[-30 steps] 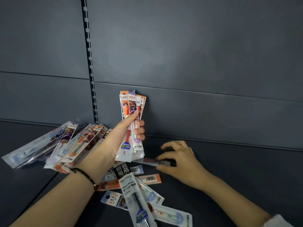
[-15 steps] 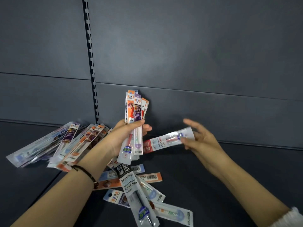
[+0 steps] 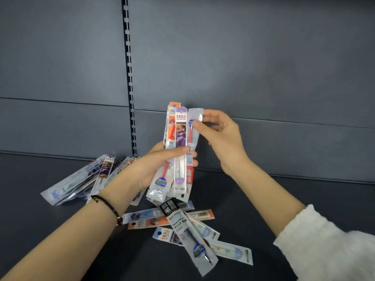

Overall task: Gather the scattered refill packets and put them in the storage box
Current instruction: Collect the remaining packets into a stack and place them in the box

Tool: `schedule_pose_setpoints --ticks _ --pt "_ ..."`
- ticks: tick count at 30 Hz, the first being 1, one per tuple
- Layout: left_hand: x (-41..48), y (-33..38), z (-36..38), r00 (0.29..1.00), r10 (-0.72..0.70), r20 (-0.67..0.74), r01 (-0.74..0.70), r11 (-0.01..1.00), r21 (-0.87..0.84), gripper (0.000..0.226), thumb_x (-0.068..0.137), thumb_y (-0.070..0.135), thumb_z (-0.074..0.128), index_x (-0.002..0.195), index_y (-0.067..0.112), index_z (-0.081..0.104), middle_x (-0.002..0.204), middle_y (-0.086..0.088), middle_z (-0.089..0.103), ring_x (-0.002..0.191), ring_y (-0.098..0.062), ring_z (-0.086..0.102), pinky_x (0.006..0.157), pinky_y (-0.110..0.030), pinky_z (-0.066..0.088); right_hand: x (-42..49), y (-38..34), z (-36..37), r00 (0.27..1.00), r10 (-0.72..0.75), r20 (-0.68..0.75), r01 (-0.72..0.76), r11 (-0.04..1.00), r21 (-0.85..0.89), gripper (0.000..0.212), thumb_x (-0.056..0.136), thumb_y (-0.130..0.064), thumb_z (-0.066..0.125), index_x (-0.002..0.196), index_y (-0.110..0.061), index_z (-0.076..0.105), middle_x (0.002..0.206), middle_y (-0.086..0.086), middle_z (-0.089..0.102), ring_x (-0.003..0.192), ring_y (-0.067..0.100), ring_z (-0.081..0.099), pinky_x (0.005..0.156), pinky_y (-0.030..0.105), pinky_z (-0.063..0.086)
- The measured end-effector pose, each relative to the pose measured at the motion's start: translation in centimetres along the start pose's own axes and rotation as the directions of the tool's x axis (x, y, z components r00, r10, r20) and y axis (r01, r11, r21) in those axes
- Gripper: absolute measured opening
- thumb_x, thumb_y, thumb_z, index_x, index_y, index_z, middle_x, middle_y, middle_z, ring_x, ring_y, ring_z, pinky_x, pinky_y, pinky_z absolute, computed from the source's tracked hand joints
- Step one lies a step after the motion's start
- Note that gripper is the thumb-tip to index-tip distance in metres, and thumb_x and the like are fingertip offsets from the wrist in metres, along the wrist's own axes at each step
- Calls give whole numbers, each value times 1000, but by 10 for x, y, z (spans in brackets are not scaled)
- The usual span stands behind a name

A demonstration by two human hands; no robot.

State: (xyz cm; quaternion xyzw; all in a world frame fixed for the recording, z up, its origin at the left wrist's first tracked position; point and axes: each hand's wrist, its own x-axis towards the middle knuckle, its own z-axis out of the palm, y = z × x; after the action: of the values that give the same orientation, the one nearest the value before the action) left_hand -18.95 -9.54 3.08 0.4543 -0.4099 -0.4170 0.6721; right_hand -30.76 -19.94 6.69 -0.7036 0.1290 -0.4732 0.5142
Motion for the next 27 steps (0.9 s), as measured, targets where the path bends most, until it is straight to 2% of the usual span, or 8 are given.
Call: schedule_pose_setpoints --ticks 4,7,9,11,16,20,24,27 --pt "-9 4 -27 979 75 -188 -92 992 -82 16 81 14 64 98 14 61 72 -1 73 67 -16 72 58 -30 59 -30 4 5 988 112 103 -79 958 -277 13 79 -28 74 85 -26 63 80 -9 61 68 4 53 65 23 41" --pt "-16 2 -47 943 113 -314 -147 985 -87 9 87 13 61 96 13 59 67 1 71 62 -12 71 54 -27 57 -63 9 -1 781 443 441 -6 710 -704 35 72 -53 74 88 -23 66 82 -11 64 71 2 57 66 22 46" --pt "-18 1 -58 916 132 -378 -166 984 -58 11 86 16 63 96 15 60 67 3 71 59 -8 70 52 -25 56 -79 15 0 643 611 463 114 521 -846 54 66 -66 70 104 -28 60 96 -13 58 85 5 56 74 27 48" --pt "-18 2 -63 907 134 -398 -174 983 -65 10 87 18 63 97 17 60 67 6 72 58 -6 69 51 -23 55 -83 23 3 633 636 441 134 471 -872 56 68 -61 72 111 -29 55 95 -15 52 83 4 51 72 27 46" --pt "-13 0 -62 927 134 -350 -158 987 -40 20 88 13 64 107 14 61 79 3 75 62 -7 69 56 -22 55 -61 41 1 659 640 395 -104 597 -795 41 70 -25 81 106 -23 63 82 -12 62 70 1 58 59 19 44" --pt "-9 -6 -58 919 75 -386 -110 992 -68 29 86 15 66 114 11 58 84 -1 71 64 -9 71 56 -25 56 -43 57 -4 736 588 335 -248 695 -675 21 73 -11 79 90 -16 68 84 -1 72 70 8 65 64 24 52" --pt "-7 -21 -56 907 -3 -420 -55 990 -128 33 86 19 67 116 10 57 83 -2 69 74 -15 69 62 -32 57 -31 66 -7 831 535 155 -502 839 -209 19 81 -8 72 100 -10 72 96 8 75 82 16 70 70 25 57" --pt "-7 -35 -49 920 -42 -390 -6 993 -121 32 85 21 68 114 12 58 92 -4 71 83 -17 70 64 -32 56 -31 63 -4 902 431 -23 -419 887 196 15 87 -10 67 101 -11 71 94 2 74 77 12 68 65 25 54"
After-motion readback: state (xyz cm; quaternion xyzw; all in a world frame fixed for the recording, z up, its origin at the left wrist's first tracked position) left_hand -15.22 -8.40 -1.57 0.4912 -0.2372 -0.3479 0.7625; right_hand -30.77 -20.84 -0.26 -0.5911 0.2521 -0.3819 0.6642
